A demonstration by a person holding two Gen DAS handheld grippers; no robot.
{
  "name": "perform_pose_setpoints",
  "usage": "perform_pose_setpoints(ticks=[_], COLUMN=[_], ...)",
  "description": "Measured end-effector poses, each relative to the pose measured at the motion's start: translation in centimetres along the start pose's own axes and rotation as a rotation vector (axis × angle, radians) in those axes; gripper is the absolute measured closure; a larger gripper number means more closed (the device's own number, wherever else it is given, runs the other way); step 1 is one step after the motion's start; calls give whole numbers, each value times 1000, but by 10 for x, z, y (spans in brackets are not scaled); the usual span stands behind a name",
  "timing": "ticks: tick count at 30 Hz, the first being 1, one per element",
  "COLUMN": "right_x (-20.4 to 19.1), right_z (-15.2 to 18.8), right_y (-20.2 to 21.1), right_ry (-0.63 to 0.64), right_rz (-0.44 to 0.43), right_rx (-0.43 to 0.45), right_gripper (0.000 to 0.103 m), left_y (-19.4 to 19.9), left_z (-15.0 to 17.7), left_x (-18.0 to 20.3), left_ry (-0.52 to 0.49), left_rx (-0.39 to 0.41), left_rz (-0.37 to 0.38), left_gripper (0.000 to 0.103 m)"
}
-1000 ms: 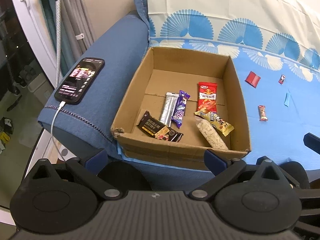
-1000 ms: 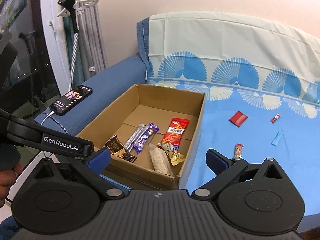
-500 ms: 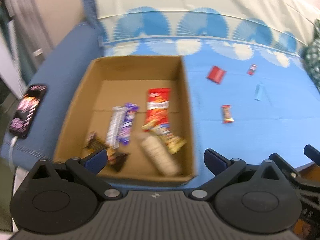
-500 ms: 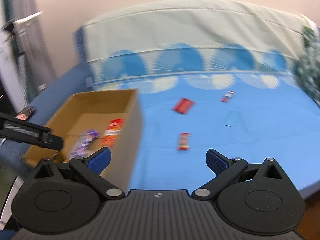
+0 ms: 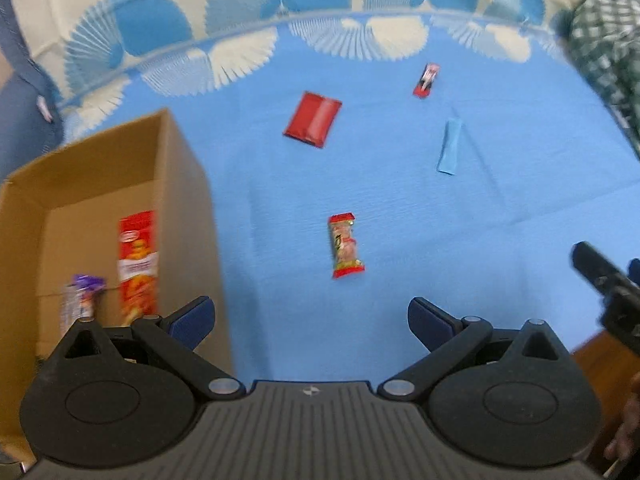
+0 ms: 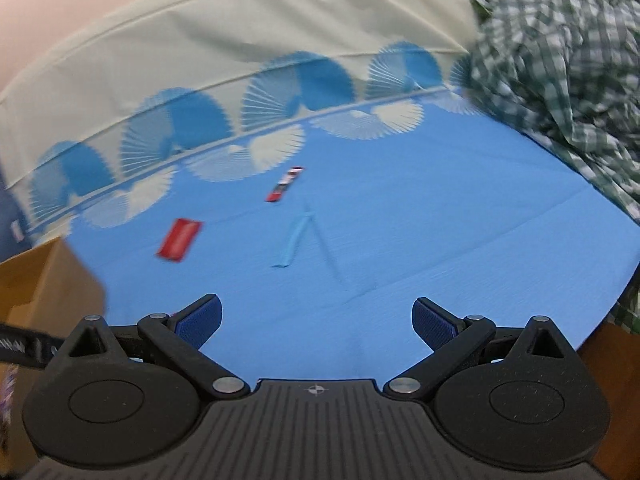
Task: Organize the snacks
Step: 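Grasp the small red-wrapped stick snack with left tool while right tool grasps the light blue stick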
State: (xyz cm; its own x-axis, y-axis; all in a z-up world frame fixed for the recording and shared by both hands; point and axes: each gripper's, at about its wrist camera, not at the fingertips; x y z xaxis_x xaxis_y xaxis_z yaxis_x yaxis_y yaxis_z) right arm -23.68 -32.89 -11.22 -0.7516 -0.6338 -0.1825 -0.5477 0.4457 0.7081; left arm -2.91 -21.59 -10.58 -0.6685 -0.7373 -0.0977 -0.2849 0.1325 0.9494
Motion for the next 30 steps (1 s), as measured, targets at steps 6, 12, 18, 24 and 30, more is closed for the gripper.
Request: perform_pose_setpoints(ticks=[6,12,18,24,30], right_x=[8,-15,-40,-52,-46], right_z=[-30,-49,-45,-35,-40], right_y=[-76,-169,-252,-253,-244], right_ry=[0,77,200,248,227], right_rz=[0,-56,-4,18,-38], right_rx=[-27,-53,-91,23,11], right_gripper=[2,2,0,1,85], left_y=[-83,-145,-165,-161,-137], left_z=[-43,-62,-59,-59,-59], left_x=[7,1,-12,-11,-1], left_ry=[69,86,118,114,54], left_rx=[-101,-138,-76,-79,-43], left_rz=[-8,-20,23,7,43], left_gripper=[0,0,0,6,80])
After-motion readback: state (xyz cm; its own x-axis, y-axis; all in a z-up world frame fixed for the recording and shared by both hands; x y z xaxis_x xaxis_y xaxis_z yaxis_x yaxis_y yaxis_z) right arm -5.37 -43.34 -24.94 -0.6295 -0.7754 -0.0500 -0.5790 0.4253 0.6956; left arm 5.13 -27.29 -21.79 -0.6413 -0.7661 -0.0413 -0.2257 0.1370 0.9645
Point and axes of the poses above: each gripper's, at about its wrist camera, not at the fingertips, and y roughly against the way its jaws point, x to its right, z to its underside, and after that the axes turned 5 degrees about -x, right-handed
